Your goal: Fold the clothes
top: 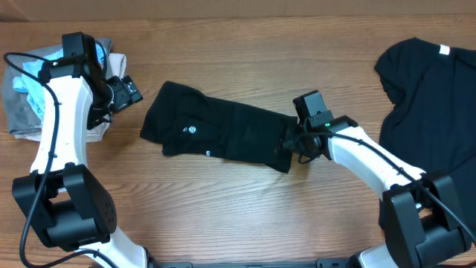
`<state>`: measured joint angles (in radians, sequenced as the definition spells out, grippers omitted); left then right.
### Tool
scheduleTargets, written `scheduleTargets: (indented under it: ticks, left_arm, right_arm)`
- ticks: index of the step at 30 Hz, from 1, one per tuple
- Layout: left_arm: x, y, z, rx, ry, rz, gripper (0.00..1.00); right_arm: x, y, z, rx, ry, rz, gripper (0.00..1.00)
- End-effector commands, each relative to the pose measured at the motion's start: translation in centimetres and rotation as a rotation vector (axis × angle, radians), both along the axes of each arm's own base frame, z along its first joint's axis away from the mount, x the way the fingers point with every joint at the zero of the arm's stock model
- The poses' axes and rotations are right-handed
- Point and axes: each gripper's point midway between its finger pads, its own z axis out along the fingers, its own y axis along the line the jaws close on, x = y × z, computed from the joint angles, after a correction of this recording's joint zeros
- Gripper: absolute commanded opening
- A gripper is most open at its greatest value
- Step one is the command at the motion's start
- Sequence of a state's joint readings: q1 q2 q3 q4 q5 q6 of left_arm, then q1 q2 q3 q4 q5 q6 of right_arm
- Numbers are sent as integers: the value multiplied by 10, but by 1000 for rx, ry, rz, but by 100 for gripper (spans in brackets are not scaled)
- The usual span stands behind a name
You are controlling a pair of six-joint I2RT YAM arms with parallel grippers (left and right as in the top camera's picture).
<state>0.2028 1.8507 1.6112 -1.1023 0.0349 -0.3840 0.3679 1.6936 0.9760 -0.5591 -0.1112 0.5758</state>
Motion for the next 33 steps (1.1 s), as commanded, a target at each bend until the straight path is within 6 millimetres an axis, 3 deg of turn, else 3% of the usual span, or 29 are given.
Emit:
scheduleTargets:
  ticks: [1, 11, 21, 23, 26, 33]
  left_arm:
    - [4, -5, 6, -5, -20, -13, 100]
    - [4, -5, 6, -5, -20, -13, 100]
    - [4, -5, 6, -5, -20, -13, 100]
    - [4, -5, 6, -5, -20, -13, 100]
    - [4, -5, 6, -5, -20, -13, 100]
    - [4, -5, 6, -5, -20, -13, 100]
  right_arm:
    - [-3, -3, -8, -16, 2, -4, 54]
    - [0, -7, -13, -41, -6, -14, 54]
    - [-3, -8, -41, -59, 53, -15, 53]
    - [-3, -8, -42, -60, 56, -15, 45]
    - [-2, -7, -42, -58, 51, -16, 22]
    - [-5, -8, -42, -44, 73, -37, 4]
